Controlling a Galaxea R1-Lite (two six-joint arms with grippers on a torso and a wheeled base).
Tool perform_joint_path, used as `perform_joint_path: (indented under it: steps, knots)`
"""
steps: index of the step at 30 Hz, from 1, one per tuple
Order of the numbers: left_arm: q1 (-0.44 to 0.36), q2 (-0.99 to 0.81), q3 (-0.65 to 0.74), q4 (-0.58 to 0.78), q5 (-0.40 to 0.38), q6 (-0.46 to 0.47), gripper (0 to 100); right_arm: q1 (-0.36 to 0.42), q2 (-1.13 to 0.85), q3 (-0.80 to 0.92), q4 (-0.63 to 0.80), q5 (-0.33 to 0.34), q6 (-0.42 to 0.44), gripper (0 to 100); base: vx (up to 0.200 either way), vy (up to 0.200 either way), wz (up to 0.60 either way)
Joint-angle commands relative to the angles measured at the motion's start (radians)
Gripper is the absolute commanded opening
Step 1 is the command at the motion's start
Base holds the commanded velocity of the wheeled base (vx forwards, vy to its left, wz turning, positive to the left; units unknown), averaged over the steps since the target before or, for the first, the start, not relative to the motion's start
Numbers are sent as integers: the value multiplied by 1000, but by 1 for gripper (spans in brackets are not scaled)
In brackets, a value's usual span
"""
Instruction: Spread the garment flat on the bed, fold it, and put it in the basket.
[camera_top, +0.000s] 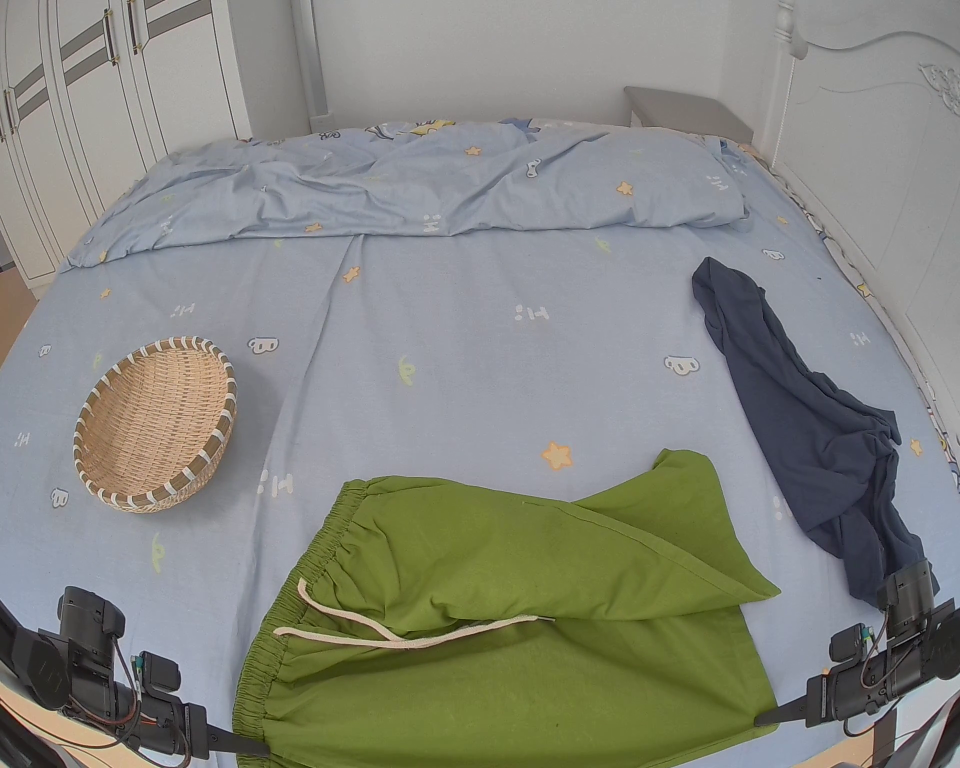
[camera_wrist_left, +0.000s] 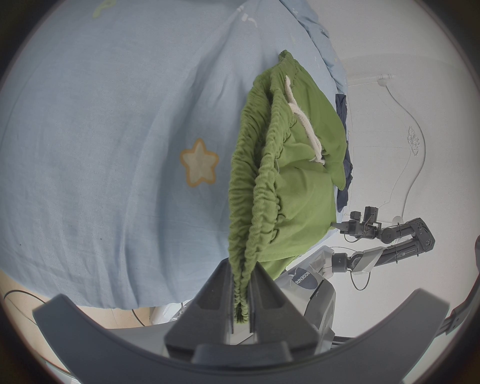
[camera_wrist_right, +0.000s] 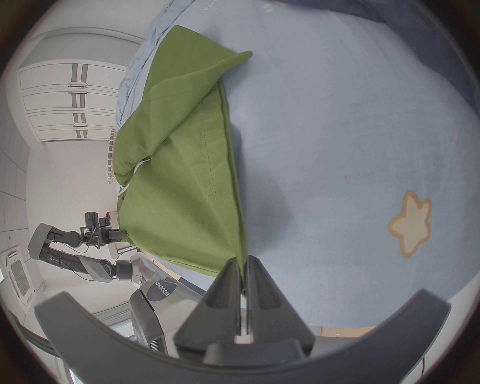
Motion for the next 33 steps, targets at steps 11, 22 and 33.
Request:
perform_joint_path:
  steps: [11,22,33]
  knots:
    - [-5,38,17,2,22,63,100,6,-1,18,20,-9,-18,100,0,0,0]
    - [12,-45,16,4,21,60,100,-27,-55,18,20,7,-17,100,0,0,0]
    - [-3,-628,-353,476,2,-218,100,-147,-438,-7,-34,40,-9,100,0,0,0]
